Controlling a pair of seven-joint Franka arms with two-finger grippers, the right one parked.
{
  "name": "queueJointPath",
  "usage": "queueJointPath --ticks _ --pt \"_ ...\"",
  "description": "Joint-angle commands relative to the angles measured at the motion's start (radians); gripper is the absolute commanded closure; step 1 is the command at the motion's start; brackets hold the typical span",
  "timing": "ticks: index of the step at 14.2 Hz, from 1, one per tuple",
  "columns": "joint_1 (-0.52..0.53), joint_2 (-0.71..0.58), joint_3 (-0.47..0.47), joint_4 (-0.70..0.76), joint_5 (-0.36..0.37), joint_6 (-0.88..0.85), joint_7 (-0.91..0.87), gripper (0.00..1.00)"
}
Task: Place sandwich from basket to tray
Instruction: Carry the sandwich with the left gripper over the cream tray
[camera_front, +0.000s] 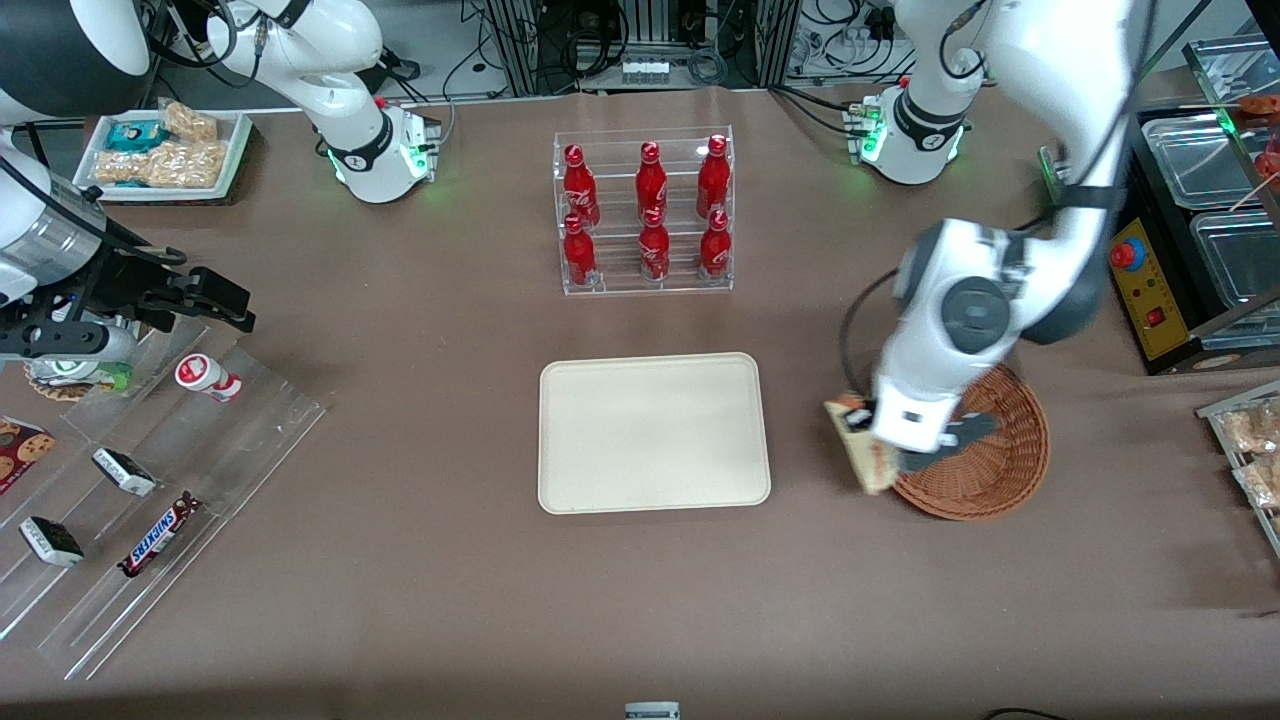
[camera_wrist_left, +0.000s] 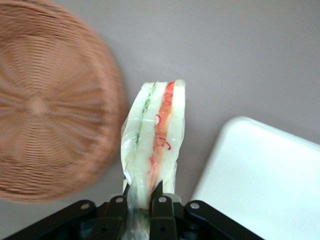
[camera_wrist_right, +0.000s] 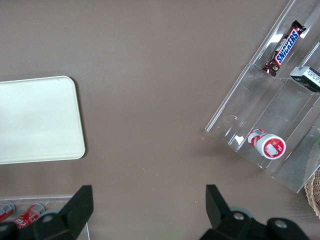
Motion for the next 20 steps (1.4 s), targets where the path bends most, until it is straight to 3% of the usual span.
queueJointPath --ticks 1,5,9,11,13,14,15,16,20 --pt "-0.134 0.152 0.016 0.195 0.007 -0.009 0.004 0.90" --pt "-0.257 0.283 0.018 0.343 0.009 0.025 -0.008 0.90" --pt "-0.335 0.349 0.025 0.354 0.018 0.101 -0.069 0.89" --pt "-0.346 0.369 0.025 0.354 0.084 0.112 -0.144 0.88" --pt "-0.348 0.383 0.024 0.346 0.099 0.124 -0.171 0.84" --pt "-0.348 0.384 0.024 0.344 0.098 0.124 -0.178 0.78" --pt "-0.348 0.378 0.024 0.346 0.095 0.124 -0.198 0.48" --pt "-0.343 0.365 0.024 0.350 0.093 0.123 -0.201 0.00" --pt "-0.317 0.212 0.027 0.334 0.087 0.071 -0.201 0.00"
